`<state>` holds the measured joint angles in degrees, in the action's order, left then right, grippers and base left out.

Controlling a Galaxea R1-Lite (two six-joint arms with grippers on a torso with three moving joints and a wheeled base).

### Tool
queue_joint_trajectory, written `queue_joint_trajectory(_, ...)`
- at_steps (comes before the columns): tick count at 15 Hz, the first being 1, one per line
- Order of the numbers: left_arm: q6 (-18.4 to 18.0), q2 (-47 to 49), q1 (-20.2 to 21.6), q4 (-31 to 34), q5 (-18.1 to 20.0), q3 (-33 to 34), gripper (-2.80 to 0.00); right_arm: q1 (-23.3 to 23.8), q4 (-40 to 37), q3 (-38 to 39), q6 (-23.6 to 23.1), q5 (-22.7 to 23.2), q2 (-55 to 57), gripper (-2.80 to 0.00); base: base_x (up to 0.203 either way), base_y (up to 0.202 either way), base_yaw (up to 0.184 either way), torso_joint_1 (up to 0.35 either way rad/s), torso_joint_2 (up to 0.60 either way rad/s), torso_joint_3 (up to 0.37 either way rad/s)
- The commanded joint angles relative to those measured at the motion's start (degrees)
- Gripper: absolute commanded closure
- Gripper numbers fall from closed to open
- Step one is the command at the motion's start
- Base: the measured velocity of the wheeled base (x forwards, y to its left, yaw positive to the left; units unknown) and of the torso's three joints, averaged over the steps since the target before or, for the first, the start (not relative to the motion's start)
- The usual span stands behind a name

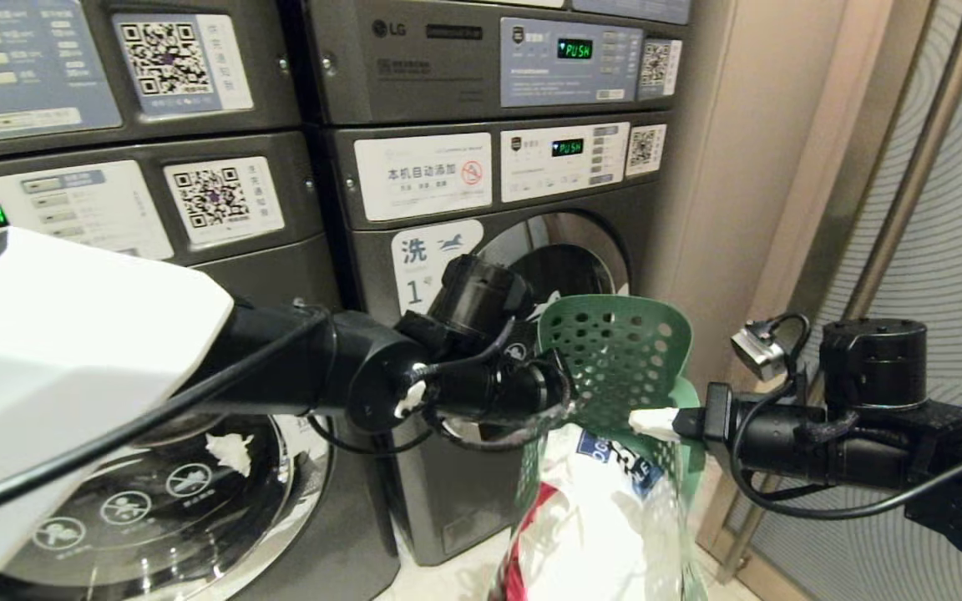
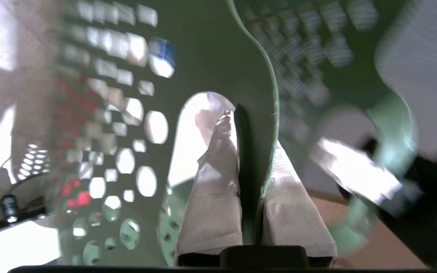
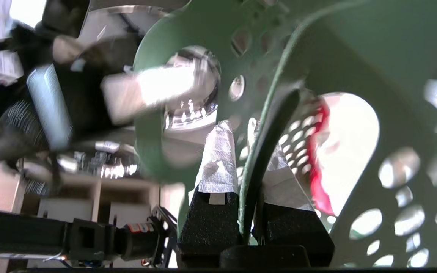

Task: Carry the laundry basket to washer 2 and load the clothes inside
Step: Pick up the clothes basket and put it beside the washing machine

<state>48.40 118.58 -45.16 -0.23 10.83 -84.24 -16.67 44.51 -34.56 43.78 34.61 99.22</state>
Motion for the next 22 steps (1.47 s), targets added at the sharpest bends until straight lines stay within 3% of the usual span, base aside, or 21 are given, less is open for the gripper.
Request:
queue_joint_trajectory(1, 0.3, 0.1, 0.2, 0.1, 0.1, -0.1, 0.00, 0.0, 0.4, 0.2, 0.3, 0.2, 0.1, 0.00, 0.002, -0.011, 0.169, -0.002, 0.00, 0.010)
queue_joint_trajectory(16, 0.3, 0.4, -1.1, 0.0, 0.1, -0.1, 0.00, 0.0, 1.6, 4.3, -1.3, 0.2, 0.0, 0.00, 0.000, -0.007, 0.168, 0.003, 0.00, 0.002)
queue_joint_trajectory(22, 0.3, 1.3, -2.1, -0.1, 0.0, -0.1, 0.00, 0.1, 1.6, 4.7, -1.7, 0.2, 0.1, 0.00, -0.019, -0.001, 0.012, 0.002, 0.00, 0.000)
